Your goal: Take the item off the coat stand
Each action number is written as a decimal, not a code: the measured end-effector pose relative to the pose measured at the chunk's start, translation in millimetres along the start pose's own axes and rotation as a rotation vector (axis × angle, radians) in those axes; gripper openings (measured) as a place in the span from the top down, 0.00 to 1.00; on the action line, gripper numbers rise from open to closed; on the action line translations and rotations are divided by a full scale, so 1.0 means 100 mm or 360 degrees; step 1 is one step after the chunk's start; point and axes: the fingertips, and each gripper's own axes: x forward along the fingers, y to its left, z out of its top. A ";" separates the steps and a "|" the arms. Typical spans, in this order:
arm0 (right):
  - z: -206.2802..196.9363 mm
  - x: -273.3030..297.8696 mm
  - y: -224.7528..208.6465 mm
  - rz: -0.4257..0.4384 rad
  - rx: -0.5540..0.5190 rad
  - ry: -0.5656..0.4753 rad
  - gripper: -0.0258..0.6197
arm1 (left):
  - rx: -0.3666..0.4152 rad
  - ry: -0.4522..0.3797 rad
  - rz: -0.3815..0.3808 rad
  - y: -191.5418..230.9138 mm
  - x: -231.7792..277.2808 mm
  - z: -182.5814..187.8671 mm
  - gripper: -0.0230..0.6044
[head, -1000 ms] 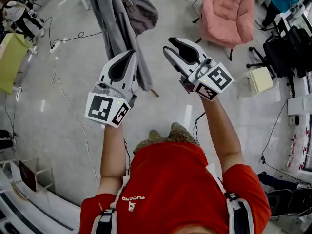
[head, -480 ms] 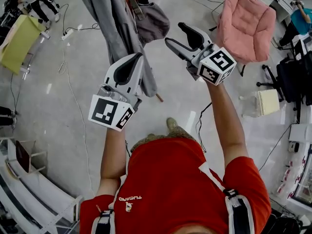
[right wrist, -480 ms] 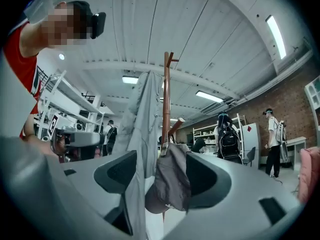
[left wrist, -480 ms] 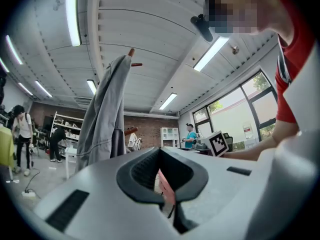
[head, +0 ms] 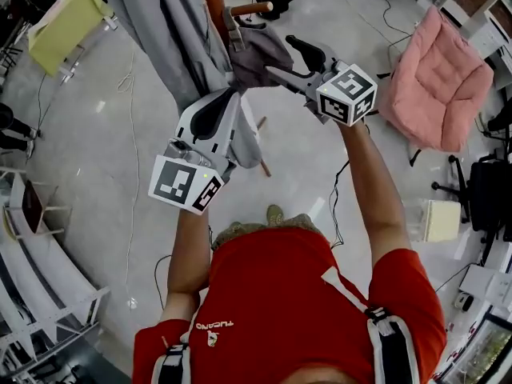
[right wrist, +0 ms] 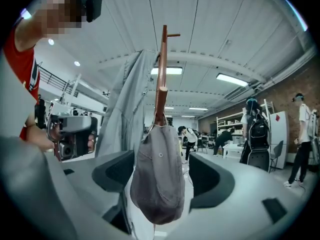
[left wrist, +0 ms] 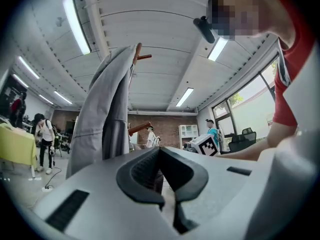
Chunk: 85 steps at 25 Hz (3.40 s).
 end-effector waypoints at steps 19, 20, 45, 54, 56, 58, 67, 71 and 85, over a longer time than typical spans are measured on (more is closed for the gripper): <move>0.13 0.46 0.06 0.0126 -0.0192 -0.0093 0.92 | 0.0060 0.0090 0.0058 0.13 -0.06 -0.04 0.95; 0.16 0.45 0.08 0.0107 -0.0204 -0.0110 0.92 | 0.0055 0.0090 0.0050 0.13 -0.08 -0.05 0.95; 0.91 -0.63 0.57 -0.0221 -0.0291 -0.0244 0.92 | 0.0029 -0.0050 -0.0204 -0.10 -0.09 0.26 0.95; 0.72 -0.83 1.03 -0.0282 -0.0215 -0.0243 0.92 | 0.0060 -0.0050 -0.0272 -0.18 -0.20 0.24 0.95; 0.68 -0.85 1.07 -0.0298 -0.0190 -0.0245 0.92 | 0.0054 -0.0052 -0.0276 -0.17 -0.22 0.24 0.95; 0.64 -0.87 1.09 -0.0311 -0.0186 -0.0237 0.92 | 0.0050 -0.0051 -0.0278 -0.15 -0.24 0.24 0.95; 0.55 -0.86 1.12 -0.0320 -0.0177 -0.0226 0.92 | 0.0040 -0.0045 -0.0288 -0.11 -0.27 0.23 0.95; 0.55 -0.86 1.12 -0.0316 -0.0172 -0.0221 0.92 | 0.0033 -0.0042 -0.0288 -0.12 -0.27 0.22 0.95; 0.51 -0.93 1.15 -0.0303 -0.0173 -0.0189 0.92 | 0.0026 -0.0052 -0.0276 -0.20 -0.33 0.23 0.95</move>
